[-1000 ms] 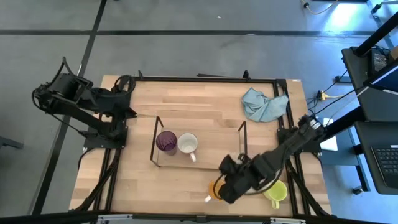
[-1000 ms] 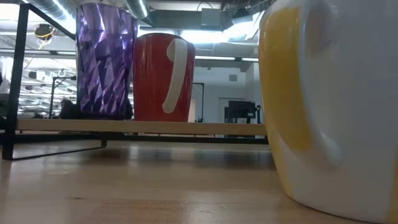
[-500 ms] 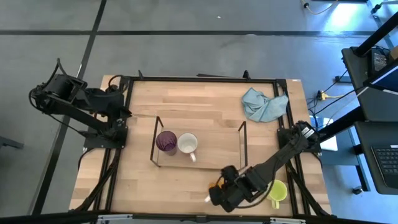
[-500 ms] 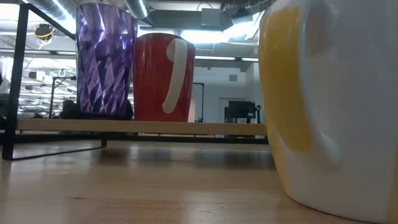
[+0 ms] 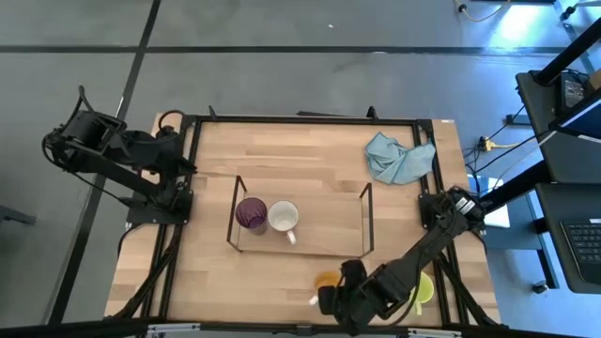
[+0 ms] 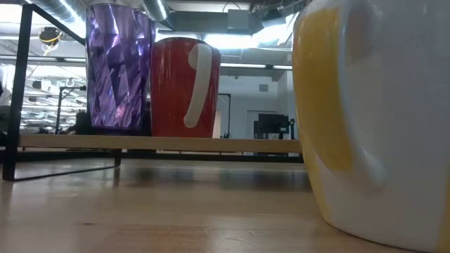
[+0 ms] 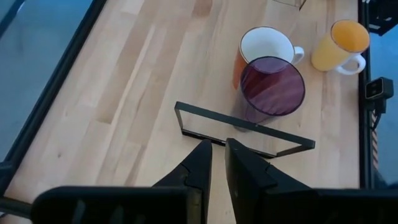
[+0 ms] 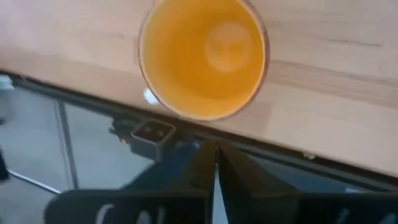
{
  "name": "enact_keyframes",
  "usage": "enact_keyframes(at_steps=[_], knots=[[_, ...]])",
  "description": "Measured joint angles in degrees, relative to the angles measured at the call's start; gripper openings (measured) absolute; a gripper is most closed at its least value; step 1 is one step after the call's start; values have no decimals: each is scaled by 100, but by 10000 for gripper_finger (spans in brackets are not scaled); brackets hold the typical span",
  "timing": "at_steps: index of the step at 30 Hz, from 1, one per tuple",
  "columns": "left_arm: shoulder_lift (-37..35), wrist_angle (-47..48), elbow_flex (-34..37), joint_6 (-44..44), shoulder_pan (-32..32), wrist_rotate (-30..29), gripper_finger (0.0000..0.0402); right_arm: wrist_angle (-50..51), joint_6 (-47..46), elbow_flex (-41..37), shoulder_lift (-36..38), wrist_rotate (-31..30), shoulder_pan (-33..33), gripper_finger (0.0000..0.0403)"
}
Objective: Stack small to large cups/mugs on shelf
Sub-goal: Put the yellow mug on the shelf
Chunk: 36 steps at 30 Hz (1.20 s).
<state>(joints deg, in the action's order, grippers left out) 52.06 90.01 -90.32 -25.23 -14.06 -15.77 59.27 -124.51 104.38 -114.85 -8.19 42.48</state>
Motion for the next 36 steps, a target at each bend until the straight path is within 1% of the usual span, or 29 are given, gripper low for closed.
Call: enact_keyframes(at_steps=[3, 5, 9, 11, 13, 15, 17, 22, 26, 29, 32, 34, 36], knots=[[-5, 1, 0, -42, 1, 0, 41, -9, 237, 0, 6, 259, -1, 21], [-5, 1, 0, -167, 0, 0, 41, -58, 308, 0, 7, 309, 5, 21], [3, -2, 0, -349, 0, 0, 41, -277, 330, -2, 28, -133, 4, 21], [4, -2, 0, -442, 0, 10, 41, -581, 321, 0, 31, -157, -7, 21], [3, 1, 0, -468, 0, 26, 41, -816, 515, -1, 31, -142, -4, 21], [3, -1, 0, -498, 0, 26, 41, -1010, 804, 0, 31, -37, 2, 21], [3, 1, 0, -600, 0, 22, 41, -1044, 865, 0, 31, 200, 5, 21], [3, 1, 0, -889, 0, 22, 41, -875, 65, -2, 16, 240, 108, 26], [3, 0, 0, -896, 0, 22, 41, -818, -172, -2, 7, 424, 189, 55], [3, 1, 0, -802, 0, 28, 41, -845, -201, -2, 7, 396, -8, 90], [1, 1, 0, -599, 0, 48, 41, -501, -284, -4, 7, 136, -198, 128], [2, 1, 0, -521, 0, 48, 41, -295, -325, -4, 7, 167, -262, 148], [2, 1, 0, -405, 0, 50, 41, -53, -373, -4, 7, 262, -273, 158]])
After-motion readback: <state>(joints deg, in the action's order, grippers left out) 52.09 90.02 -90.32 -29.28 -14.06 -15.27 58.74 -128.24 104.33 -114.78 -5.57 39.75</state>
